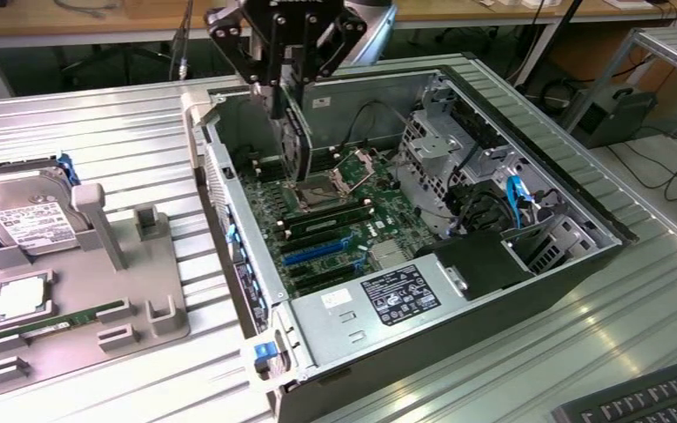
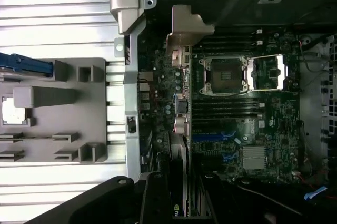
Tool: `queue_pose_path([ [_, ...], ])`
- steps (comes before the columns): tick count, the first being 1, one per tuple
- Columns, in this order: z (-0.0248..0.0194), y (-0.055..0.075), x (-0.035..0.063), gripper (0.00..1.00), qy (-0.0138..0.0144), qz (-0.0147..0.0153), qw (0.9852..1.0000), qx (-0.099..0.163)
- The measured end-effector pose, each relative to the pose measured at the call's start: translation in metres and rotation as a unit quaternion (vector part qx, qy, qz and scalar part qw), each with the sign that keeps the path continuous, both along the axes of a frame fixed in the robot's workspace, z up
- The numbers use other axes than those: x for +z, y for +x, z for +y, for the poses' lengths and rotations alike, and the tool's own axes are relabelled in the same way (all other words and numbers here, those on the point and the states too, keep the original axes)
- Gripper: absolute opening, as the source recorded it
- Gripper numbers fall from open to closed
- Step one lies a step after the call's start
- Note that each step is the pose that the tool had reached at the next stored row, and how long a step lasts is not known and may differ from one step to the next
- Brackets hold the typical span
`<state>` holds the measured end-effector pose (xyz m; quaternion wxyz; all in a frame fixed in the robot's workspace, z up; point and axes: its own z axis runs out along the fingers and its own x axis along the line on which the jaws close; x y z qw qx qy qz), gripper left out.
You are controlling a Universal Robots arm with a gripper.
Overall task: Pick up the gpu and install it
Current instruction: 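Pick up the gpu and move the gpu toward the slot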
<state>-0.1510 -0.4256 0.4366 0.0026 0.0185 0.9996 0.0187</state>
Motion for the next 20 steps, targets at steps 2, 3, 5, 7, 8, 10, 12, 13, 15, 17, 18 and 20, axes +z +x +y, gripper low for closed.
queue_pose_path([
  [2,-0.0008,0.011,-0.0041,0.26,0.0000,0.0000,1.0000,0.000],
  [3,-0.0013,0.016,-0.0060,0.26,0.0001,0.0000,1.0000,0.000],
  [5,-0.0024,0.026,-0.0097,0.26,0.0000,0.0000,1.0000,0.000],
  [7,-0.0035,0.035,-0.0133,0.26,0.0001,0.0000,1.0000,0.000],
  [8,-0.0042,0.040,-0.0155,0.26,0.0000,0.0000,1.0000,0.000],
  [10,-0.0053,0.049,-0.0190,0.26,0.0001,0.0000,1.0000,0.000],
  [12,-0.0066,0.058,-0.0228,0.26,0.0001,-0.0001,1.0000,0.000],
  [13,-0.0072,0.063,-0.0245,0.26,0.0001,-0.0001,1.0000,0.000],
  [15,-0.0085,0.072,-0.0280,0.26,-0.0001,0.0001,1.0000,0.000],
  [17,-0.0096,0.081,-0.0319,0.26,0.0000,0.0000,1.0000,0.000],
  [18,-0.0099,0.085,-0.0337,0.26,0.0001,0.0000,1.0000,0.000],
  [20,-0.0101,0.092,-0.0375,0.26,0.0001,0.0004,1.0000,0.002],
])
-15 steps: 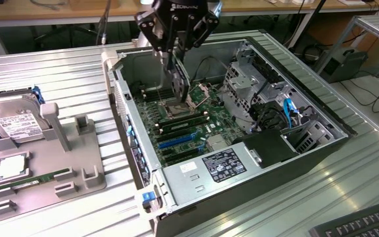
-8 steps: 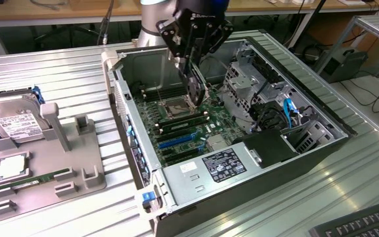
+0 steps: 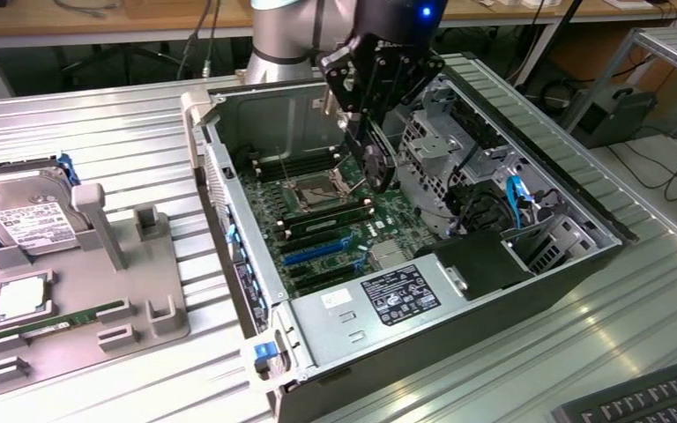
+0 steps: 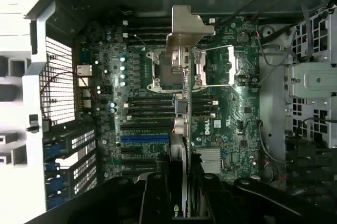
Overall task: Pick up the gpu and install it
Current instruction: 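Pick up the gpu and move the gpu toward the slot, then insert the gpu into the slot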
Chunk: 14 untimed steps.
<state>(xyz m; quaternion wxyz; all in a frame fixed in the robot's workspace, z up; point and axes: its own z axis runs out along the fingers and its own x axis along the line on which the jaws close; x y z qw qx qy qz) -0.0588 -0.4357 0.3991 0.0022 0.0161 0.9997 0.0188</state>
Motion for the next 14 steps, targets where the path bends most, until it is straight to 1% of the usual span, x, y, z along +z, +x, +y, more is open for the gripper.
queue_pose_path([
  [2,0.0000,0.0043,-0.0032,0.26,-0.0002,0.0021,1.0000,0.006],
  [3,0.0001,0.0058,-0.0046,0.26,-0.0001,0.0040,0.9999,0.010],
  [5,0.0000,0.0077,-0.0064,0.26,0.0000,0.0089,0.9998,0.017],
  [6,0.0000,0.0082,-0.0068,0.26,-0.0001,0.0102,0.9998,0.018],
  [14,0.0000,0.0083,-0.0068,0.26,0.0000,0.0105,0.9998,0.018],
])
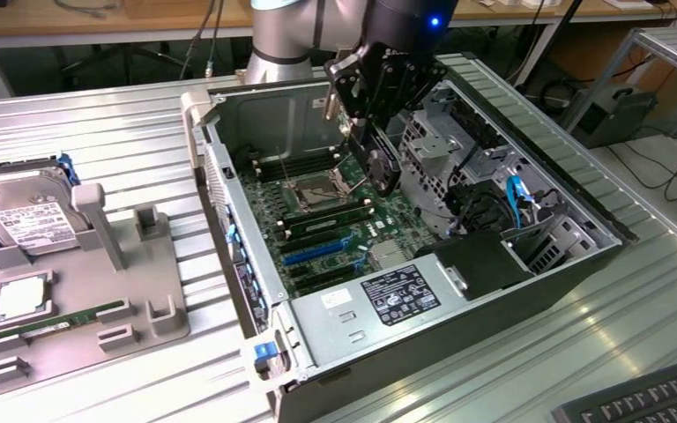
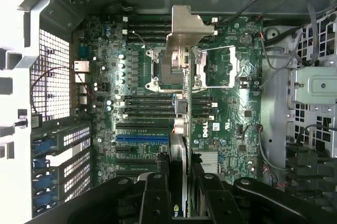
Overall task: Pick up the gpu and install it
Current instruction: 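Insert the gpu into the slot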
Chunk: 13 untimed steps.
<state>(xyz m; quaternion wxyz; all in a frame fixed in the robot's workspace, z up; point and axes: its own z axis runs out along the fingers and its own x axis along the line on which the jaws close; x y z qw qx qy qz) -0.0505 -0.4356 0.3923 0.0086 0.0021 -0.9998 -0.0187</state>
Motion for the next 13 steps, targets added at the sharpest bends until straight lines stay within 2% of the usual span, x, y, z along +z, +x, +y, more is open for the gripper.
queue_pose_path([
  [6,0.0000,0.0000,-0.0001,0.26,-0.0001,-0.0003,1.0000,0.003],
  [8,0.0000,-0.0001,-0.0004,0.26,-0.0001,-0.0004,0.9998,0.022],
  [13,0.0000,-0.0001,-0.0011,0.26,-0.0002,-0.0003,0.9974,0.072],
])
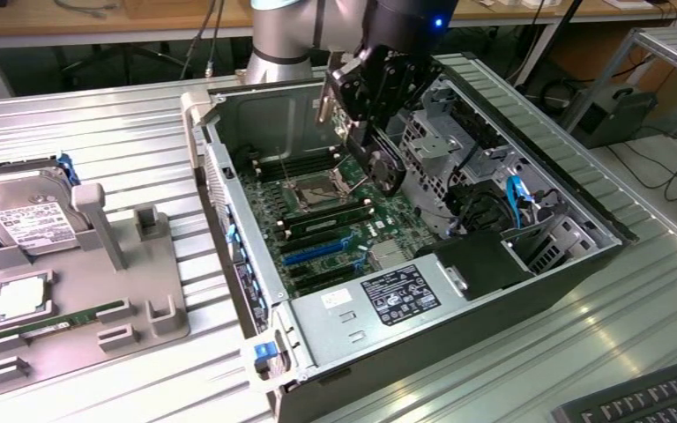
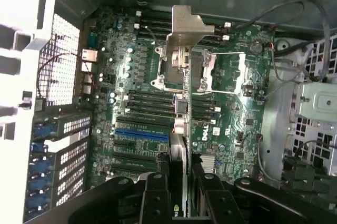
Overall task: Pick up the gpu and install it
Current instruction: 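Insert the gpu into the slot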
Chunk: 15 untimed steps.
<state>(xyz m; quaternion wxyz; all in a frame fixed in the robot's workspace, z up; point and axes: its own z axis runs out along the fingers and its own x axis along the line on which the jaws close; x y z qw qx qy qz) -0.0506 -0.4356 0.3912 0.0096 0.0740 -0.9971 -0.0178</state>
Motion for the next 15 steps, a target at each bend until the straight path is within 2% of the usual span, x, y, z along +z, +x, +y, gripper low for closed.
queue_pose_path([
  [4,0.0000,0.0000,-0.0001,0.26,0.0003,0.0000,0.9993,0.039],
  [6,0.0000,0.0000,-0.0002,0.26,0.0012,0.0000,0.9971,0.076],
  [7,0.0000,0.0000,-0.0002,0.26,0.0014,0.0000,0.9964,0.084],
  [11,0.0000,0.0000,-0.0003,0.26,0.0025,-0.0001,0.9912,0.132],
  [12,0.0000,0.0000,-0.0003,0.26,0.0028,-0.0001,0.9886,0.150],
  [13,0.0000,0.0000,-0.0003,0.26,0.0030,-0.0001,0.9871,0.160],
  [14,0.0000,0.0000,-0.0003,0.26,0.0033,-0.0001,0.9840,0.178],
  [15,0.0000,0.0000,-0.0004,0.26,0.0035,-0.0001,0.9823,0.187],
])
